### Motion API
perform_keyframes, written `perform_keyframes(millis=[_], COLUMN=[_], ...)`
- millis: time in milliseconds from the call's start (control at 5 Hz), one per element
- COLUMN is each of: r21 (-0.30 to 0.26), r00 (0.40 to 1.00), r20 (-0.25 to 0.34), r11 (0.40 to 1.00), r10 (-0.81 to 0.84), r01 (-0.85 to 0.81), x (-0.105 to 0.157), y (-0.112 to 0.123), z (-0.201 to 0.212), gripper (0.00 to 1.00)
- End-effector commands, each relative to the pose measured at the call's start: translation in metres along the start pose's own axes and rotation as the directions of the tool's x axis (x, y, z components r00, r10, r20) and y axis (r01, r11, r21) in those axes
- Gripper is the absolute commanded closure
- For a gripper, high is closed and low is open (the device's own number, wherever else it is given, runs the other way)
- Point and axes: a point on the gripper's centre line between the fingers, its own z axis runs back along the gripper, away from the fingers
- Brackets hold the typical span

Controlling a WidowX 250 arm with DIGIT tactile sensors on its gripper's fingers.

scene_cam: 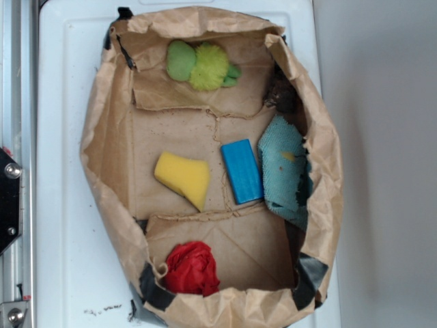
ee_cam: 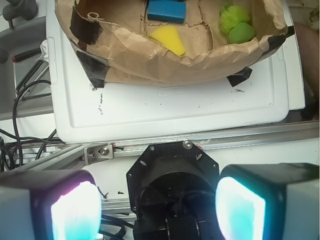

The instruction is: Grab the green animal.

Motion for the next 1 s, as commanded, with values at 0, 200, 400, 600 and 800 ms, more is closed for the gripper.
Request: perform_keyframes(millis=[0,200,400,600,800], r21=[0.000,-0.012,0.004,0.037,0.083], r00=[1.000,0.999,0.999,0.998,0.996], r20=[0.000,0.009,0.009,0.013,-0.003], r11=[1.000,0.999,0.999,0.997,0.993], r10=[0.000,-0.035,-0.045,-0.067,-0.089], r01=[0.000,0.036,0.045,0.067,0.089], x=[0.000,0.039,0.074,0.096,0.122], y=[0.000,0.003,0.011,0.018,0.027], z=[0.000,-0.018,-0.038,-0.055,-0.081], gripper=[0.00,0.00,0.00,0.00,0.00])
